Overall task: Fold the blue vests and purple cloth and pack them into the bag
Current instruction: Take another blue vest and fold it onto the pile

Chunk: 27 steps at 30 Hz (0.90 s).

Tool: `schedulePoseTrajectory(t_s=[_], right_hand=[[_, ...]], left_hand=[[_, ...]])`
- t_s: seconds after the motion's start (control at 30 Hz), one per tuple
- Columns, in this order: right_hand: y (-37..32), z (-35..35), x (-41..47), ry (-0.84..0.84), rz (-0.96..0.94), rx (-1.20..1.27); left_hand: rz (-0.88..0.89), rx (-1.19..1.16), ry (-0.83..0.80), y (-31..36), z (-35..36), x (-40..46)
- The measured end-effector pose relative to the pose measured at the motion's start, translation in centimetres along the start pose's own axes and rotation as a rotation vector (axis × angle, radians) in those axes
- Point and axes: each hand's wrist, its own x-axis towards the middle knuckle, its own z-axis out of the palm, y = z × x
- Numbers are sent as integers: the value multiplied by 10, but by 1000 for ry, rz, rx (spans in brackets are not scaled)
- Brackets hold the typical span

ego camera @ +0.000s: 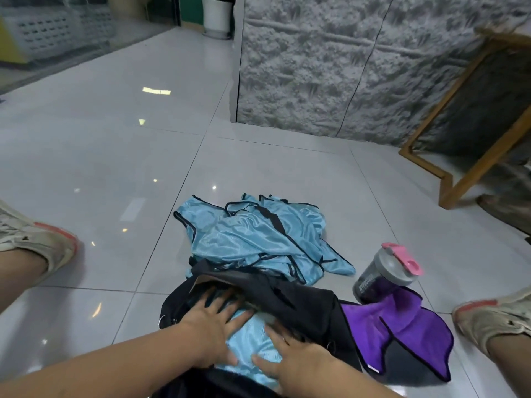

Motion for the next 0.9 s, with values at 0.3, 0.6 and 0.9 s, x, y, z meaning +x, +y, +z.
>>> schedulePoseTrajectory(t_s=[0.3, 0.6, 0.9], right_hand=[[18, -100, -64, 496, -18, 669], [111, -141, -13, 921, 278, 1259], [164, -59, 67, 670, 614, 1164]], left_hand=[[137, -339, 455, 12, -92, -49], [-134, -960, 861, -32, -141, 18], [-99, -675, 446, -54, -132, 108]])
